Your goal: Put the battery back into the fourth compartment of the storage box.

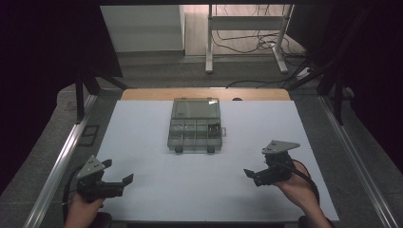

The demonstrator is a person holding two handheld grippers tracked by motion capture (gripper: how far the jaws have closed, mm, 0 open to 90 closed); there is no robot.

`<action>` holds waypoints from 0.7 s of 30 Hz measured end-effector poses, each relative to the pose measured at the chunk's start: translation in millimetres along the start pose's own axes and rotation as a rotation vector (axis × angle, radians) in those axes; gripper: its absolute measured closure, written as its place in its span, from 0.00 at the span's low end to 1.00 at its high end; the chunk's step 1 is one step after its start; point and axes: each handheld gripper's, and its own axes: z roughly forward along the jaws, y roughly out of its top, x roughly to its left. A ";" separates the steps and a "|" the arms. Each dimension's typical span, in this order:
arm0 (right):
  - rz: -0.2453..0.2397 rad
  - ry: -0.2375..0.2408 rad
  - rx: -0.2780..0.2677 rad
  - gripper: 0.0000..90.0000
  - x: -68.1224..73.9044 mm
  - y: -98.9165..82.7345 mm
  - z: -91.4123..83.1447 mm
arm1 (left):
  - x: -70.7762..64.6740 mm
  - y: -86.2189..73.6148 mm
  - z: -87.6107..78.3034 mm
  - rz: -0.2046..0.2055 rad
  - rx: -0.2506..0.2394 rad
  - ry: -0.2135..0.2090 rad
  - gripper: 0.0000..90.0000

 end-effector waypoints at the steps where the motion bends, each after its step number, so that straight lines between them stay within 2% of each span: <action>1: 0.001 -0.006 0.002 0.00 -0.5 -2.2 -1.5 | -0.1 0.0 0.0 0.000 0.000 0.000 0.02; 10: 0.043 -0.065 -0.019 0.00 -9.1 -25.4 -14.2 | -0.6 0.2 0.4 -0.003 -0.001 0.002 0.02; 16: 0.087 -0.107 -0.007 0.00 -13.6 -48.7 -21.9 | -0.4 0.1 0.3 -0.007 0.000 0.003 0.02; 21: 0.144 -0.096 0.015 0.00 -15.8 -66.6 -21.8 | -1.0 0.5 0.6 -0.002 0.000 0.004 0.02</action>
